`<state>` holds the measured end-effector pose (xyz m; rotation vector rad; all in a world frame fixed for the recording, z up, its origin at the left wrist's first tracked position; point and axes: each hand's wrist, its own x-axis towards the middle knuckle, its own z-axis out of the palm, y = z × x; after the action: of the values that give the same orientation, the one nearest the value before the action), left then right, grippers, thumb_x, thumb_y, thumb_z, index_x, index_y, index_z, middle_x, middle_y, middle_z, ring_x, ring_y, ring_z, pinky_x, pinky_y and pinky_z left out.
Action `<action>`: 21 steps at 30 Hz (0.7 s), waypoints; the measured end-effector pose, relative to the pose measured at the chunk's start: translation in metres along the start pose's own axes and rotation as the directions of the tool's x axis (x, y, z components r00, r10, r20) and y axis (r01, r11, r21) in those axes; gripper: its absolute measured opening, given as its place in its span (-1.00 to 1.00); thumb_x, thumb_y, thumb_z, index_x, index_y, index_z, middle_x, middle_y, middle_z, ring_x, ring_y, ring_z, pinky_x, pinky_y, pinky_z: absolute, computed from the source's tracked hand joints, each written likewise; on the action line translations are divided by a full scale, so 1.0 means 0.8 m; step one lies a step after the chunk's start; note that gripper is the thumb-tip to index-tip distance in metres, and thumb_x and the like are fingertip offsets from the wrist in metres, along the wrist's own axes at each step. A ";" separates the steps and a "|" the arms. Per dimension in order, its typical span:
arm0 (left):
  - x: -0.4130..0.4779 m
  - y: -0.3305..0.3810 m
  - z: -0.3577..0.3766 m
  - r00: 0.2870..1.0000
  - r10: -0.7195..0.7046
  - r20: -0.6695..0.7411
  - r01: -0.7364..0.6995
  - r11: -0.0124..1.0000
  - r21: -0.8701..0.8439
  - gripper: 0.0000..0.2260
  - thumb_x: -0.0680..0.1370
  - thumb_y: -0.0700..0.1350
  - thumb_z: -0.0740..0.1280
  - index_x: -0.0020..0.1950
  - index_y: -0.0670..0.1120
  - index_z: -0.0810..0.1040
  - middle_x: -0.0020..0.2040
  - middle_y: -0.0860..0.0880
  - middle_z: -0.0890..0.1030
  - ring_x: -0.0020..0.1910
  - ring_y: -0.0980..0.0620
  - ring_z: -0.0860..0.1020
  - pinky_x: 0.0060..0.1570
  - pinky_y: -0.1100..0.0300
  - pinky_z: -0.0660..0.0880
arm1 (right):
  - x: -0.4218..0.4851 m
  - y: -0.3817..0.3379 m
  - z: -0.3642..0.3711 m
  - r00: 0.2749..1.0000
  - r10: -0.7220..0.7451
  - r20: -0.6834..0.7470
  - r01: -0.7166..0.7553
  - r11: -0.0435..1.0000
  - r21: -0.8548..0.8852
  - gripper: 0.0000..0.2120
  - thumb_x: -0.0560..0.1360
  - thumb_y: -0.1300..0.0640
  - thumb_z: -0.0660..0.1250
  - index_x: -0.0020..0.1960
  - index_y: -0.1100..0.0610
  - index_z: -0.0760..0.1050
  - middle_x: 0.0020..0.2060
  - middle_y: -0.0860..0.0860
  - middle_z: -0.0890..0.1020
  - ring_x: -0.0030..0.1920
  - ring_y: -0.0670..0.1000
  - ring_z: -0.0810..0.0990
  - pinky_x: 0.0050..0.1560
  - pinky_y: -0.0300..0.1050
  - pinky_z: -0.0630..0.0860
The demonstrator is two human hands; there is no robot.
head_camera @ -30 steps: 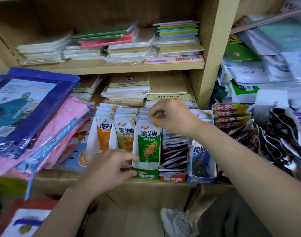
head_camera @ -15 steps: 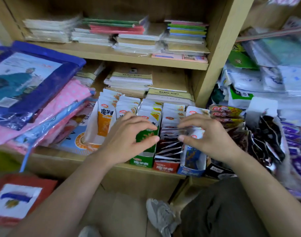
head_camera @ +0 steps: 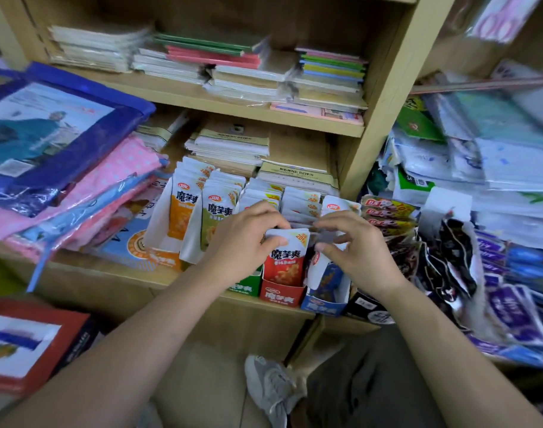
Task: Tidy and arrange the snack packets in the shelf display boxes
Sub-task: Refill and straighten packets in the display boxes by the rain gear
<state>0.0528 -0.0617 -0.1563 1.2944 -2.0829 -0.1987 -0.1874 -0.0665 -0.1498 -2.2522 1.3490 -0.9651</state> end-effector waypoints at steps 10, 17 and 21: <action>0.006 0.017 -0.021 0.980 -0.042 0.197 0.065 0.992 -0.112 -0.74 0.46 -0.07 0.56 0.11 0.11 0.66 0.09 0.21 0.51 -0.07 0.22 0.52 -0.03 0.08 0.57 | -0.029 -0.003 -0.018 0.986 -0.027 0.165 0.047 0.992 -0.119 -0.60 0.48 0.25 0.48 0.29 0.04 0.58 0.04 -0.15 0.54 -0.02 -0.32 0.50 0.00 -0.41 0.41; -0.012 0.025 -0.004 0.996 0.003 0.093 -0.006 1.000 0.029 -0.79 0.52 -0.06 0.50 0.14 0.06 0.63 0.08 0.26 0.44 -0.09 0.16 0.52 -0.09 -0.03 0.59 | -0.043 0.010 0.010 0.993 -0.097 0.061 0.096 0.995 0.015 -0.83 0.46 0.23 0.52 -0.05 0.09 0.55 -0.01 -0.08 0.56 0.01 -0.12 0.54 0.02 -0.27 0.48; -0.020 0.020 0.007 0.996 -0.091 0.002 0.091 0.995 -0.049 -0.83 0.51 -0.09 0.49 0.05 0.09 0.58 0.03 0.22 0.54 0.01 0.04 0.61 -0.05 -0.04 0.60 | -0.031 0.023 0.004 1.000 -0.013 0.019 0.009 0.980 0.201 -0.90 0.51 0.26 0.46 -0.12 0.17 0.55 0.05 -0.05 0.68 0.14 -0.16 0.63 0.10 -0.21 0.58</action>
<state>0.0422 -0.0419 -0.1606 1.3609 -2.0087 -0.2878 -0.2048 -0.0542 -0.1725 -2.1148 1.1748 -1.0302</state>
